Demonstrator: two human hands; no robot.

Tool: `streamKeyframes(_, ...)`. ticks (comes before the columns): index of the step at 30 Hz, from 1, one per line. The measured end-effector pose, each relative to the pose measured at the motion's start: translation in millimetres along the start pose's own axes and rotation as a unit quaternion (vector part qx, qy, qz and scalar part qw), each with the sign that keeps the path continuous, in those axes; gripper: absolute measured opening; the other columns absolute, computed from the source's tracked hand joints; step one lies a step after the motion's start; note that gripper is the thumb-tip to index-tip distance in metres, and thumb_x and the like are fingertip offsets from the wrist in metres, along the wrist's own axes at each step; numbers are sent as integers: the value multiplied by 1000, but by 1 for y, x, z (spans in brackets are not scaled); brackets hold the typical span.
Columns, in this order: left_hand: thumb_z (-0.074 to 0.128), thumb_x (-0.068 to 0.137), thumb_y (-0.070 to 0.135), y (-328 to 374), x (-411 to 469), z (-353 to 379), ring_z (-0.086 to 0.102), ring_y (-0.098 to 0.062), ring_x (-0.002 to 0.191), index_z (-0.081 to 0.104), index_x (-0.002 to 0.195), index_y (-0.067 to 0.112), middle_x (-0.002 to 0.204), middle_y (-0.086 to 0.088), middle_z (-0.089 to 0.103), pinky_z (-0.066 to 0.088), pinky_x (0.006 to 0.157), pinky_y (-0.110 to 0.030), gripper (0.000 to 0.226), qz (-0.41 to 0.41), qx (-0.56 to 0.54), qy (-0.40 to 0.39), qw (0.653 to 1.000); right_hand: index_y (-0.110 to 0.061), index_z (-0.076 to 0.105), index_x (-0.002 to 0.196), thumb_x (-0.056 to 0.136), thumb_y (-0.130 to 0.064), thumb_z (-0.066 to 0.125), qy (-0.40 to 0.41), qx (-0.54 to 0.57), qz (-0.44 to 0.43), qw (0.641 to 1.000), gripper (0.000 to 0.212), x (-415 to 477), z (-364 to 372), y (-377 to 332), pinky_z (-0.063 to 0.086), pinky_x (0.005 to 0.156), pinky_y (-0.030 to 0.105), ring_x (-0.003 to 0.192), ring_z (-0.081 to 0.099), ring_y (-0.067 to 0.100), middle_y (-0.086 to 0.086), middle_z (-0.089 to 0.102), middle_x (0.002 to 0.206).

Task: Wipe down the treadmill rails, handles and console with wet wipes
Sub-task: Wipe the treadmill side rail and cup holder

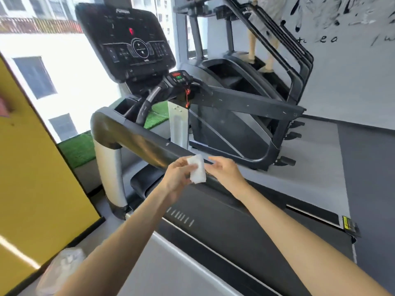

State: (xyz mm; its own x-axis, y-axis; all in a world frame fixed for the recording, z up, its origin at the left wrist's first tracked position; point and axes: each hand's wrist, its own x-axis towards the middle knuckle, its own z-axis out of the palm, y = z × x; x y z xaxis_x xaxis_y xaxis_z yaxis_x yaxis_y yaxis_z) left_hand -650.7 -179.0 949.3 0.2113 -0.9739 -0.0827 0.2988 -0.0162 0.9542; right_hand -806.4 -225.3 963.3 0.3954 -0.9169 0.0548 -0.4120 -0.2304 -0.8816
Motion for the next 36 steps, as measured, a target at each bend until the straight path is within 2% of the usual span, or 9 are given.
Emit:
streamKeyframes(2,54,89,-3,12,2,-15,67,-23,81,61,108,8,99,-12,68,53,65,-31,23,6,-6,-19,1000,-16,68,112,83,-24,69,-12,47,12,999,30,18,16,-14,51,92,36,98,64,18,4,69,103)
streamKeyframes(6,55,92,9,27,23,-51,68,-34,96,56,120,3,111,-19,68,53,76,-33,29,1,-48,-64,997,-3,68,98,85,-5,66,-15,152,12,988,14,48,46,-37,52,68,19,73,62,15,12,69,89)
streamKeyframes(11,61,89,22,45,81,-108,64,-30,94,57,124,2,111,-20,66,49,79,-33,41,-8,-48,-71,996,-5,68,93,86,-6,66,10,149,3,989,9,102,92,-60,53,70,22,76,64,17,10,69,87)
streamKeyframes(16,62,89,12,74,145,-191,61,-20,65,63,109,-1,83,-13,64,49,59,-28,23,-30,-22,57,998,-17,68,93,93,-11,52,65,-32,-41,997,17,165,148,-71,46,72,20,87,64,14,-2,68,89)
streamKeyframes(19,64,88,7,88,182,-252,55,-21,61,66,92,-4,74,-13,58,45,58,-27,12,14,126,158,979,-13,66,113,94,-10,47,88,-181,-86,976,26,199,183,-77,41,88,24,110,56,16,-1,65,114)
streamKeyframes(25,46,88,0,143,265,-307,45,-26,65,53,64,0,67,-10,44,28,57,-28,24,143,443,235,854,-8,38,140,101,-22,36,93,-374,-116,916,41,246,239,-84,28,107,29,133,37,20,7,41,144)
streamKeyframes(30,41,88,-10,109,291,-291,50,-34,108,68,111,6,114,-16,53,39,87,-34,39,155,535,218,802,4,53,130,94,-22,55,114,-439,-71,889,45,258,260,-69,48,95,39,113,60,28,17,63,122)
streamKeyframes(33,43,84,-13,83,267,-261,50,-30,102,68,109,5,108,-13,55,34,78,-26,40,202,554,162,791,6,63,115,83,-19,69,150,-456,-90,873,42,259,263,-68,55,79,38,91,67,29,16,69,99)
streamKeyframes(36,50,91,-2,94,258,-269,51,-22,87,69,97,1,94,-8,58,31,72,-19,20,225,550,37,803,7,63,113,85,-18,67,165,-464,-100,865,38,257,264,-72,55,82,39,93,66,31,18,68,99)
